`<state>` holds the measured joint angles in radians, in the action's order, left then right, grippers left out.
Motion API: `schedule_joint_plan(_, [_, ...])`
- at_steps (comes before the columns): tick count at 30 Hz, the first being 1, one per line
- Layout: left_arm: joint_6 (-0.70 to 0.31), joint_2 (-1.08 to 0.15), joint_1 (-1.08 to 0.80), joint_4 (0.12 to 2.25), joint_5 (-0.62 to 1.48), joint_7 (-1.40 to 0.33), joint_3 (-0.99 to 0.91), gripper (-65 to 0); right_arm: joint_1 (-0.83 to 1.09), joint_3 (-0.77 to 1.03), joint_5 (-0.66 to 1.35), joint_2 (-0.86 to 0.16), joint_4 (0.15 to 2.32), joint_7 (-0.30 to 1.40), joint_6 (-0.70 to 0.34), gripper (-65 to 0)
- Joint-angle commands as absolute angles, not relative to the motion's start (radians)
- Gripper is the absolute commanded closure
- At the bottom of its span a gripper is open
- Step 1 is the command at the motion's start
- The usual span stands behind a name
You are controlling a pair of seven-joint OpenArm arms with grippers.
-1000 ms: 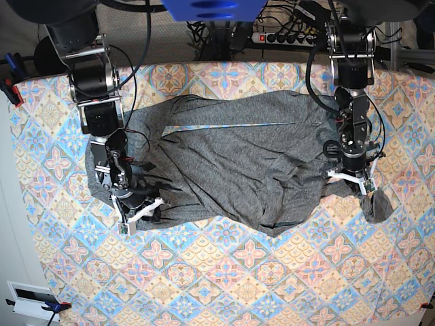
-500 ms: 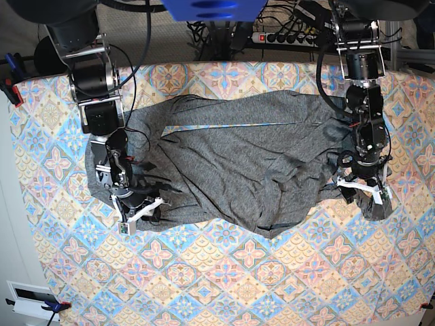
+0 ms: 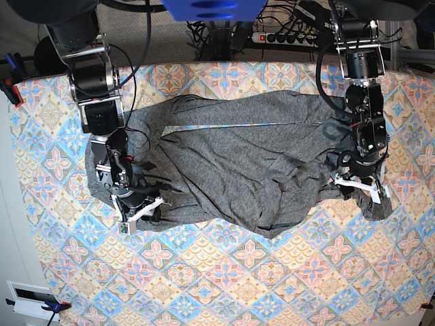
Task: Layout the t-shirt on the table in an organized manner, then fold the t-shirt properly
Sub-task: 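Drag the grasped fabric with the left gripper toward the shirt's side edge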
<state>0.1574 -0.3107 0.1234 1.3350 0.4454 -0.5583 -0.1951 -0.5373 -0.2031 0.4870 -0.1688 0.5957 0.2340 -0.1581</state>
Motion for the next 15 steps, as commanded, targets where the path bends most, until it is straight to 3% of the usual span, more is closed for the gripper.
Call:
schedule_joint_plan(1, [0.154,-0.323,0.131,1.349,0.446,-0.539,-0.2,-38.4,-0.532,-0.202,0.443,-0.194,0.584,0.311,-0.079,-16.3])
schedule_joint_plan(6, [0.156,-0.323,0.127,1.348,0.446,-0.539,-0.202,-38.4,-0.532,-0.202,0.443,-0.194,0.615,0.314,-0.079,-16.3])
schedule_joint_plan(15, [0.156,-0.289,0.159,1.196,0.446,-0.538,-0.28,-38.4,-0.4,-0.2,0.444,-0.196,0.891,0.374,-0.079,-16.3])
